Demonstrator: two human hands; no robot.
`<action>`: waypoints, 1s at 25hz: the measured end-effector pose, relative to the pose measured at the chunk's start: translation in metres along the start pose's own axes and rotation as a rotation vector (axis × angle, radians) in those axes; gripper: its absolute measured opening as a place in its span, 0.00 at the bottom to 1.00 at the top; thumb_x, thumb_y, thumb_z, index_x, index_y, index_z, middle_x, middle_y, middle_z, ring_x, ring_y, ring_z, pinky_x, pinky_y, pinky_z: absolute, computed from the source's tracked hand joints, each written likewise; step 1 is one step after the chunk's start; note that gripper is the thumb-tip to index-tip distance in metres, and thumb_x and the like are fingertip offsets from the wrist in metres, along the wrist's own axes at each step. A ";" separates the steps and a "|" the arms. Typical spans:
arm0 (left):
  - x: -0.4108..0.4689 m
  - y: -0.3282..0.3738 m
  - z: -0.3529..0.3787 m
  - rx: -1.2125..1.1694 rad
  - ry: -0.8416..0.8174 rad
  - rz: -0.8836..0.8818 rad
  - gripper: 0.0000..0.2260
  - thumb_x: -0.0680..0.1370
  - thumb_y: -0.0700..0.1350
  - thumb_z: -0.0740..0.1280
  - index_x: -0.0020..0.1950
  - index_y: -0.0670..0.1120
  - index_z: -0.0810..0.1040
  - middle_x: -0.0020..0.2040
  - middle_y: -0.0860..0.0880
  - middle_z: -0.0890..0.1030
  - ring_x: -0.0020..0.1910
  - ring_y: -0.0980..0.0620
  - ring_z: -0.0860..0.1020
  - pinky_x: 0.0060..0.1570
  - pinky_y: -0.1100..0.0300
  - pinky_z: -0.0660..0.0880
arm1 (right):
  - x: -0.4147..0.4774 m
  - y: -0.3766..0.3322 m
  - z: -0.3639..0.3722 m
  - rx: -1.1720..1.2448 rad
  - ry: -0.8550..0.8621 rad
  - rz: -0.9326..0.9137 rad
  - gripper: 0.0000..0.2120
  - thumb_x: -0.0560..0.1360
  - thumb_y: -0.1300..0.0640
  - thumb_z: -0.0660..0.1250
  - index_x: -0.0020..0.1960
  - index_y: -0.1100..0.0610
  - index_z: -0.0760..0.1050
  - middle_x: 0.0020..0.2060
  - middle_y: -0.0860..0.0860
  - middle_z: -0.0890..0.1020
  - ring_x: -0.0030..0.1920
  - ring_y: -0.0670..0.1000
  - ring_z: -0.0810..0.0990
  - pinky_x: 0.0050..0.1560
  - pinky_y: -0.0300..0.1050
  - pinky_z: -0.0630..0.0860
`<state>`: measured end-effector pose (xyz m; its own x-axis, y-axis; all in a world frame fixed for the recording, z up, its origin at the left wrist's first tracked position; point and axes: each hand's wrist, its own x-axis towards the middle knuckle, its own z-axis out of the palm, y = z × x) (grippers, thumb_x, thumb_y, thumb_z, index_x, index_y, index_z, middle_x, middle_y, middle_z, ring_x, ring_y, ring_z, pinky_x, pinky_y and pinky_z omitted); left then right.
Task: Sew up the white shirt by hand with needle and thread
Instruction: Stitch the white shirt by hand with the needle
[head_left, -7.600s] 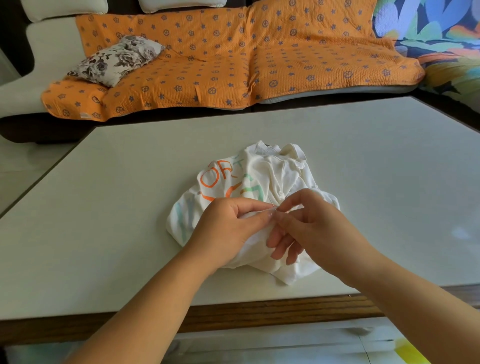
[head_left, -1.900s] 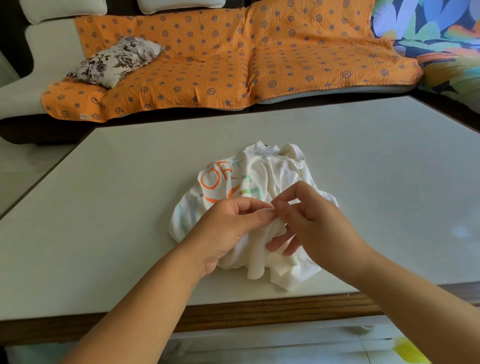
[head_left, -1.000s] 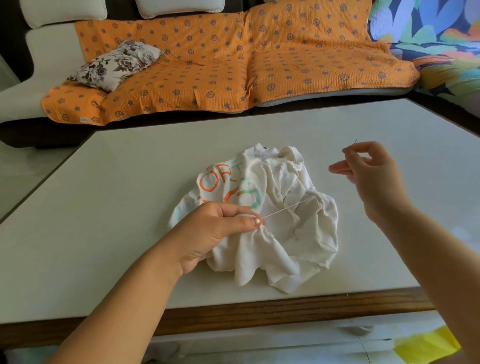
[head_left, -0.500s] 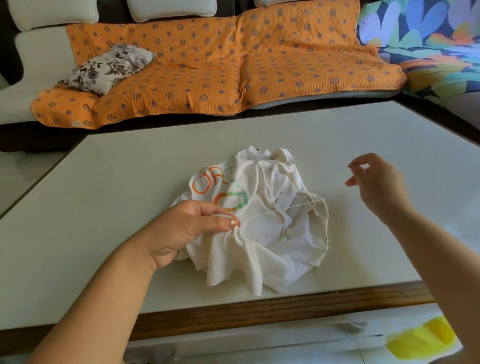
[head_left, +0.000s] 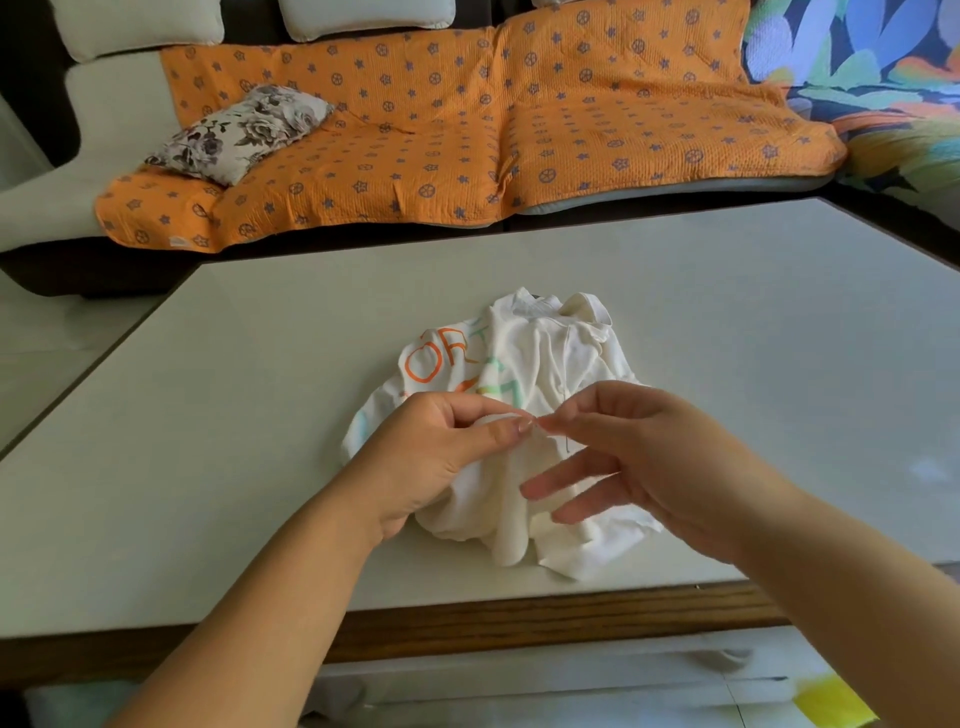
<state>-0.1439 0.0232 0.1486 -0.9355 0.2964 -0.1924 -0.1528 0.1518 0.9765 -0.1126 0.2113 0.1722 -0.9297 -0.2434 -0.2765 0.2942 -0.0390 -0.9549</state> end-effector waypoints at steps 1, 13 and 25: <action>0.000 -0.001 0.000 0.015 -0.001 0.001 0.12 0.68 0.51 0.72 0.49 0.48 0.86 0.49 0.50 0.86 0.54 0.56 0.82 0.59 0.60 0.74 | 0.002 0.004 0.001 0.002 0.011 -0.012 0.06 0.80 0.62 0.63 0.50 0.65 0.75 0.44 0.60 0.85 0.44 0.60 0.86 0.38 0.49 0.83; 0.002 -0.004 -0.004 0.028 0.067 0.031 0.03 0.73 0.43 0.72 0.45 0.48 0.85 0.43 0.53 0.86 0.47 0.60 0.81 0.56 0.62 0.73 | 0.007 0.012 -0.003 -0.195 0.226 -0.190 0.05 0.79 0.60 0.65 0.47 0.61 0.77 0.39 0.55 0.86 0.37 0.52 0.86 0.38 0.42 0.83; 0.000 -0.004 -0.004 -0.007 0.041 0.060 0.11 0.67 0.51 0.72 0.45 0.48 0.85 0.46 0.49 0.85 0.50 0.54 0.81 0.62 0.54 0.72 | -0.003 0.015 0.003 -0.418 0.097 -0.147 0.06 0.79 0.56 0.65 0.48 0.55 0.81 0.27 0.53 0.81 0.26 0.52 0.79 0.26 0.40 0.73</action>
<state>-0.1445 0.0183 0.1456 -0.9553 0.2659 -0.1292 -0.0978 0.1283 0.9869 -0.1042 0.2083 0.1590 -0.9772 -0.1720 -0.1245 0.0611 0.3334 -0.9408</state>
